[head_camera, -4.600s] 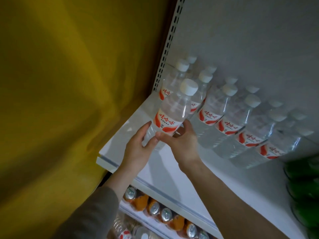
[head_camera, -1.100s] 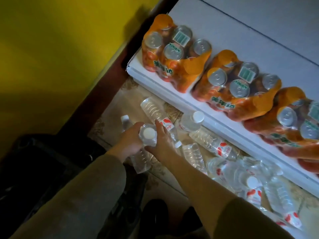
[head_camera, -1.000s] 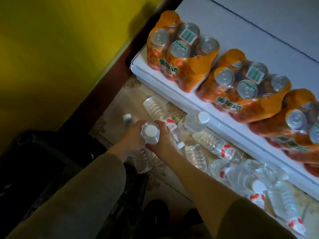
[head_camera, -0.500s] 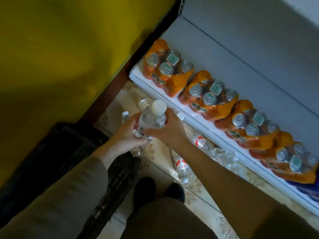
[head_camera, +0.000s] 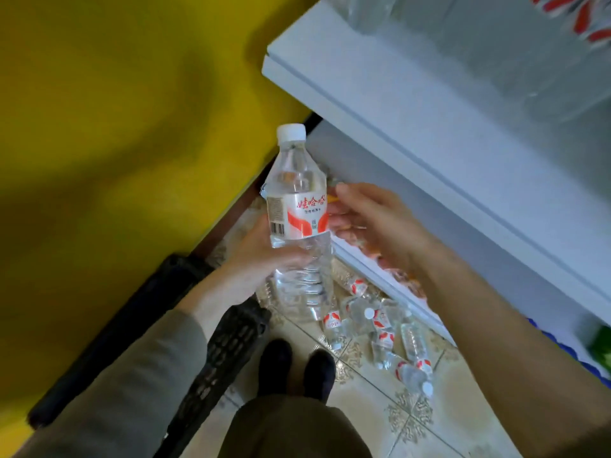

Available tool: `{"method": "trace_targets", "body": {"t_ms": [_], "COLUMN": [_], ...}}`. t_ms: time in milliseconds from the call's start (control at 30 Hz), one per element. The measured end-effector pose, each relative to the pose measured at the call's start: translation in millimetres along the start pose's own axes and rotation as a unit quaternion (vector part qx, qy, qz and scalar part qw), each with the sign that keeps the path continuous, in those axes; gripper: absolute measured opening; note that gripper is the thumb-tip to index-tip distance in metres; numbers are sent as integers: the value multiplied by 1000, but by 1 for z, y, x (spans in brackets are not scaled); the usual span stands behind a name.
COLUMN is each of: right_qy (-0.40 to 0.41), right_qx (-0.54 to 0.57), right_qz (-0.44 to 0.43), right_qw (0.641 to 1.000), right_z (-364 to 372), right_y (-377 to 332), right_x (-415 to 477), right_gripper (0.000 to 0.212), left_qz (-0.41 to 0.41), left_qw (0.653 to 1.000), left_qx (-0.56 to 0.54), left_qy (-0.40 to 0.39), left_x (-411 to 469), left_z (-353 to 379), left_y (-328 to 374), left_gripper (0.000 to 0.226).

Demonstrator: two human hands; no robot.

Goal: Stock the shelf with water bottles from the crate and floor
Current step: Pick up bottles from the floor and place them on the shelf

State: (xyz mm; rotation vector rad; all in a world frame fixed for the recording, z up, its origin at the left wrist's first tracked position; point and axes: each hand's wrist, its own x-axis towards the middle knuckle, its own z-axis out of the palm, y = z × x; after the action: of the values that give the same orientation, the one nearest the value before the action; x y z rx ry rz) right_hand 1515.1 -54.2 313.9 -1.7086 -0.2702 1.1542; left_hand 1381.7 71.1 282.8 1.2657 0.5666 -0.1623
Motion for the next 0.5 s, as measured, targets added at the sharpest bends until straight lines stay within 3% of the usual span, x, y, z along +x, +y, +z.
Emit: {"method": "trace_targets", "body": {"t_ms": [133, 367, 500], "right_qy": [7, -21, -108], "right_qx": [24, 29, 4], "right_qz": [-12, -13, 11], "right_qw": [1000, 999, 994], "right_z": [-2, -7, -16], "right_y": [-19, -27, -22], "right_x": [-20, -34, -33], "right_gripper": [15, 12, 40], "left_qz": [-18, -7, -34], "left_qw": [997, 996, 994], "left_qx": [-70, -88, -94], "left_qy": [-5, -11, -51], "left_x": [-8, -15, -10], "left_z": [10, 24, 32], "left_y": [20, 40, 45], "left_gripper": [77, 52, 68]}}
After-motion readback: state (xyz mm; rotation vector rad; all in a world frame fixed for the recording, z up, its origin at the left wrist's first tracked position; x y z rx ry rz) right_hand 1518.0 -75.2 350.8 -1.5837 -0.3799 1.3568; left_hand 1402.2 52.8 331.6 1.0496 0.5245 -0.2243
